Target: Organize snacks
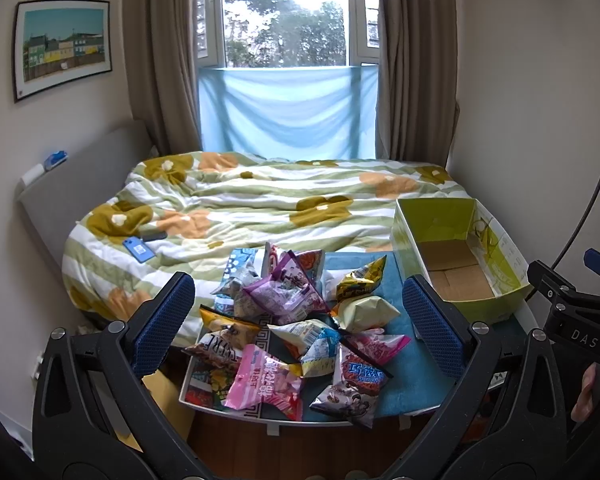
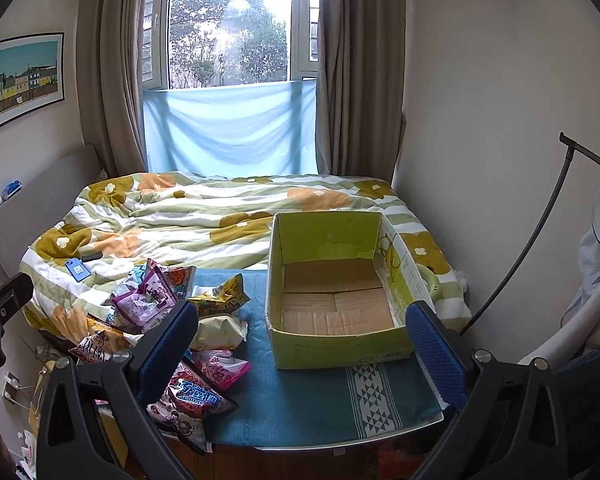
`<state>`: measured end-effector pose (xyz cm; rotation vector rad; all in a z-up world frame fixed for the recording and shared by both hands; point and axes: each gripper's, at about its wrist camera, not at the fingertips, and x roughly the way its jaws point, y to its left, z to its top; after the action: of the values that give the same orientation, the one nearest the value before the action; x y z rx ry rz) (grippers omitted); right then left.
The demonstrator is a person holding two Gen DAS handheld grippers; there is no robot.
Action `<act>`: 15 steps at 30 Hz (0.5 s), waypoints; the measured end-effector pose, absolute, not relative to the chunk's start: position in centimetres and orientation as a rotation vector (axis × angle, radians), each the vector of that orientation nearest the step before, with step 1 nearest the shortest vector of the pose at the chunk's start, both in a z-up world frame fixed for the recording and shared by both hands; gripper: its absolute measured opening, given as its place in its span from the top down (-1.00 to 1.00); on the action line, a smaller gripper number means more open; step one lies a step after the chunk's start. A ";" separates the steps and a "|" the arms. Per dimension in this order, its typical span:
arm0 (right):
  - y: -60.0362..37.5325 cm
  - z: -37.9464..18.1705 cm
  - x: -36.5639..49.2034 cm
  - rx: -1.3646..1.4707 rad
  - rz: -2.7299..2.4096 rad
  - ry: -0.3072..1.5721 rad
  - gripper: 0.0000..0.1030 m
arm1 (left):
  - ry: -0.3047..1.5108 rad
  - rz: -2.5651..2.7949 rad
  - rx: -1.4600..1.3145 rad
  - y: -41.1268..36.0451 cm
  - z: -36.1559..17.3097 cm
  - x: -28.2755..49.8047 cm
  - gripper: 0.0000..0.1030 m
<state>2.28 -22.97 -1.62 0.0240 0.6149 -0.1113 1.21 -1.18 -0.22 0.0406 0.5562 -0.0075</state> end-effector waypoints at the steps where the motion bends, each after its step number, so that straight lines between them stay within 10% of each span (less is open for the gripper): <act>1: -23.0 -1.6 2.3 0.025 -0.112 0.615 -0.99 | 0.556 -0.008 0.040 -1.2 -0.2 1.2 -0.99; 15: -23.6 -1.5 2.2 0.058 -0.072 0.627 -0.99 | 0.580 0.025 0.019 -0.2 -0.1 0.7 -0.99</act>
<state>2.16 -23.63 -1.54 0.0585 0.6271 -0.0716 0.69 -0.16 -0.10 0.0192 0.5803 0.0249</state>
